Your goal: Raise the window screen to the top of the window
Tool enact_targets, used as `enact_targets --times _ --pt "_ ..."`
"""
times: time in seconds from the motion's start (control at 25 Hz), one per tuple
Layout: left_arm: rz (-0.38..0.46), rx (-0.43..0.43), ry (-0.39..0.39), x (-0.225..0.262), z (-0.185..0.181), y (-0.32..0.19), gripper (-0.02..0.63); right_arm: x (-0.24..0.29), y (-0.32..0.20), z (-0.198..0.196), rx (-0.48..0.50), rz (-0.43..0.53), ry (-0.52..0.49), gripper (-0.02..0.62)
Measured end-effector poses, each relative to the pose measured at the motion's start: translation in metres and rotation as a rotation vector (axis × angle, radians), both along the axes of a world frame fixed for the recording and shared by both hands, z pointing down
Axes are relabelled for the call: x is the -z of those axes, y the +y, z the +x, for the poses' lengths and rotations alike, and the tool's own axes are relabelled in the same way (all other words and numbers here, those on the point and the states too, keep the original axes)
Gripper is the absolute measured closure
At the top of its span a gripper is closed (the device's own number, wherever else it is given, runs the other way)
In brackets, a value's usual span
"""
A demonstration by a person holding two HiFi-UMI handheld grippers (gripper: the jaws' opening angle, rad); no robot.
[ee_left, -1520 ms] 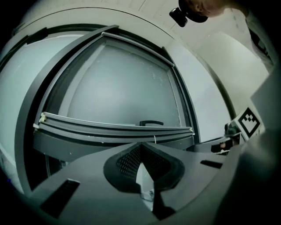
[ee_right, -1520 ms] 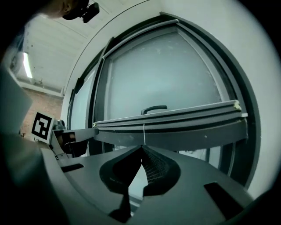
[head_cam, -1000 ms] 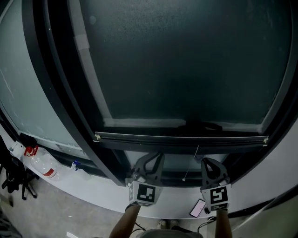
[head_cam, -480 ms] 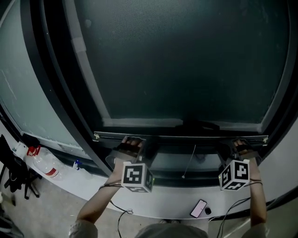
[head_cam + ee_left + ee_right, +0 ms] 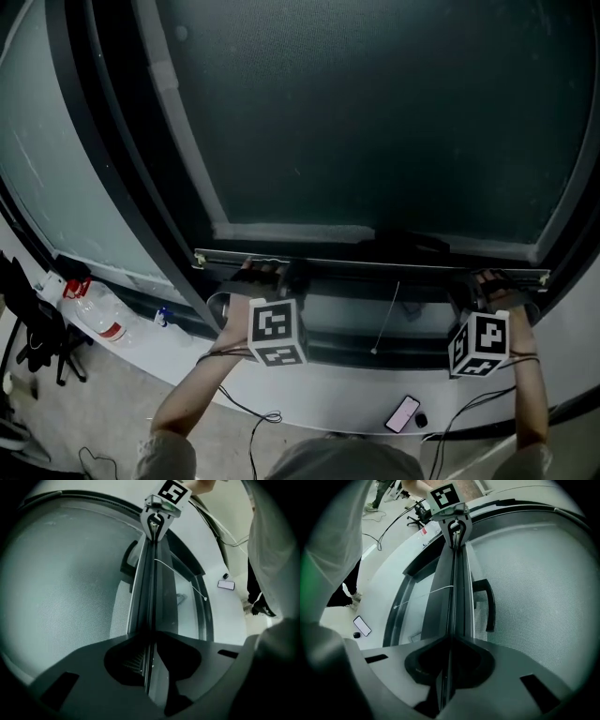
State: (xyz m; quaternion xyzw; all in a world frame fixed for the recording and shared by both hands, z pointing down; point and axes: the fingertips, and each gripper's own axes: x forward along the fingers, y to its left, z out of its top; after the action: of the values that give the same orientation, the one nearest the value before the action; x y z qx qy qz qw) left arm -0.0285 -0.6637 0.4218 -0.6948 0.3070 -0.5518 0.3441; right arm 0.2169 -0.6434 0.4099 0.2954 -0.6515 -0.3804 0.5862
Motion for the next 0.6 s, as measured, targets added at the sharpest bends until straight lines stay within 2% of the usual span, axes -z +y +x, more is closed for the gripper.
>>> enact_targets --times 0.08,0.2,0.24,0.36,0.44,0.6 --pt "0.004 0.019 0.012 0.0021 -0.0002 0.0002 0.529 -0.0003 0.0011 -0.0002 0.004 -0.005 -0.015 0.563" --pt "0.012 0.021 -0.015 0.0059 -0.0014 0.0015 0.529 -0.0002 0.0025 -0.0011 0.013 -0.022 -0.023 0.564" --pt "0.011 0.012 -0.038 0.0072 -0.0021 0.0018 0.551 -0.0001 0.0026 -0.0013 0.017 -0.027 -0.024 0.564" --pt "-0.019 -0.034 -0.14 0.0047 -0.0014 0.0 0.556 0.0011 0.0015 -0.0005 0.021 -0.038 -0.036 0.565" --pt "-0.037 -0.048 -0.176 0.0012 -0.0003 -0.0007 0.574 0.001 0.0015 -0.0004 0.019 -0.044 -0.046 0.566" --pt "-0.052 -0.04 -0.151 0.0013 -0.0016 -0.0009 0.577 0.0013 0.0012 -0.0016 0.01 -0.078 -0.062 0.569"
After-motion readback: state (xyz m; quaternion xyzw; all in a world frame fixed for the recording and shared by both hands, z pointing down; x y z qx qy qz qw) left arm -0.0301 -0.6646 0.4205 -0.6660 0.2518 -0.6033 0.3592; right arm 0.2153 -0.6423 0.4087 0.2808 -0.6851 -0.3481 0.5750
